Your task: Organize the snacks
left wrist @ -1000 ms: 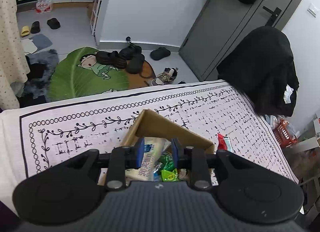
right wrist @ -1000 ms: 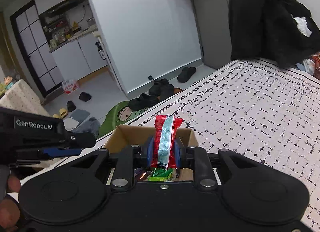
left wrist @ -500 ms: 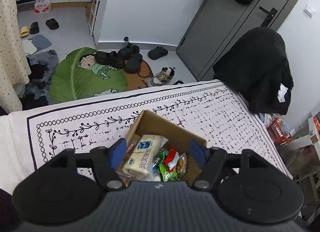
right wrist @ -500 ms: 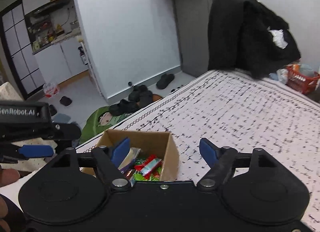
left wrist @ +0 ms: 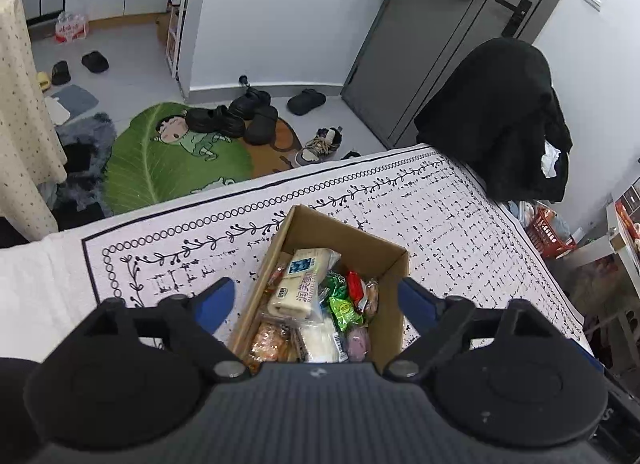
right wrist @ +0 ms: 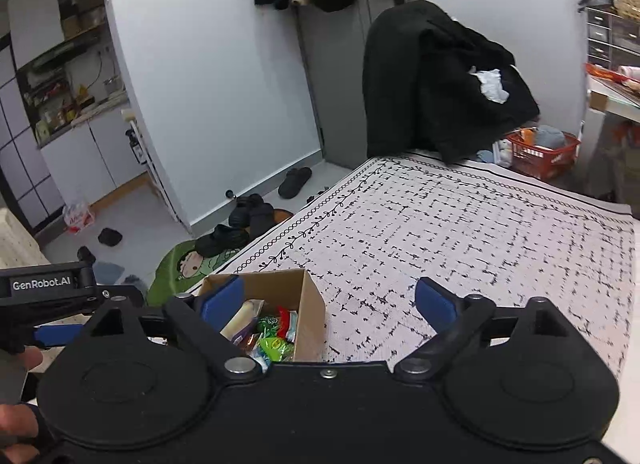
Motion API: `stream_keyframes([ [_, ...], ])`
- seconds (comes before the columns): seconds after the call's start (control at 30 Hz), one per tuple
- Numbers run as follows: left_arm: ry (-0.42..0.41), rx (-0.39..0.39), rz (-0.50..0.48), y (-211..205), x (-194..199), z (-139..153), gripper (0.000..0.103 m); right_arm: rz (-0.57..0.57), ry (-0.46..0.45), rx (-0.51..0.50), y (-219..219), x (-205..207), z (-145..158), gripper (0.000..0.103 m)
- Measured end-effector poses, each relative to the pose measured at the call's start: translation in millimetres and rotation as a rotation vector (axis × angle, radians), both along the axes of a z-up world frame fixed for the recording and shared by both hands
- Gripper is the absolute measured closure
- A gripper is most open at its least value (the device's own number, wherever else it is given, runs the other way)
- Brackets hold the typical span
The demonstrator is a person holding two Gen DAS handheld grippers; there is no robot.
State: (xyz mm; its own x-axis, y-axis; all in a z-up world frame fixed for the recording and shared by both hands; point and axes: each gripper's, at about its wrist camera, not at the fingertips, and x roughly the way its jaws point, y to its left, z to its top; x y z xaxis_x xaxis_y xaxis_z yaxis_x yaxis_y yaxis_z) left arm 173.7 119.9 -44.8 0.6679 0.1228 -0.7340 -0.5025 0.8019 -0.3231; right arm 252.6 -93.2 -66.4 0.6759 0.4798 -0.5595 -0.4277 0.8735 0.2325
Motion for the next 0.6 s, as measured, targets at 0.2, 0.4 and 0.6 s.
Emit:
stream_keyframes([
  [0.2,-0.032,0.053,-0.045,-8.6,-19.5,15.2,0.0,-0.021,-0.015,-0.006,-13.0,-18.5,10.3,0.0],
  [0.4,-0.067,0.1,-0.114,-19.4,-39.0,34.2,0.0,-0.04,-0.025,-0.003,-25.8,-38.6,24.5,0.0],
  [0.6,-0.114,0.133,-0.129,-30.0,-63.0,54.4,0.0,-0.05,-0.029,0.03,-40.7,-59.5,39.0,0.0],
])
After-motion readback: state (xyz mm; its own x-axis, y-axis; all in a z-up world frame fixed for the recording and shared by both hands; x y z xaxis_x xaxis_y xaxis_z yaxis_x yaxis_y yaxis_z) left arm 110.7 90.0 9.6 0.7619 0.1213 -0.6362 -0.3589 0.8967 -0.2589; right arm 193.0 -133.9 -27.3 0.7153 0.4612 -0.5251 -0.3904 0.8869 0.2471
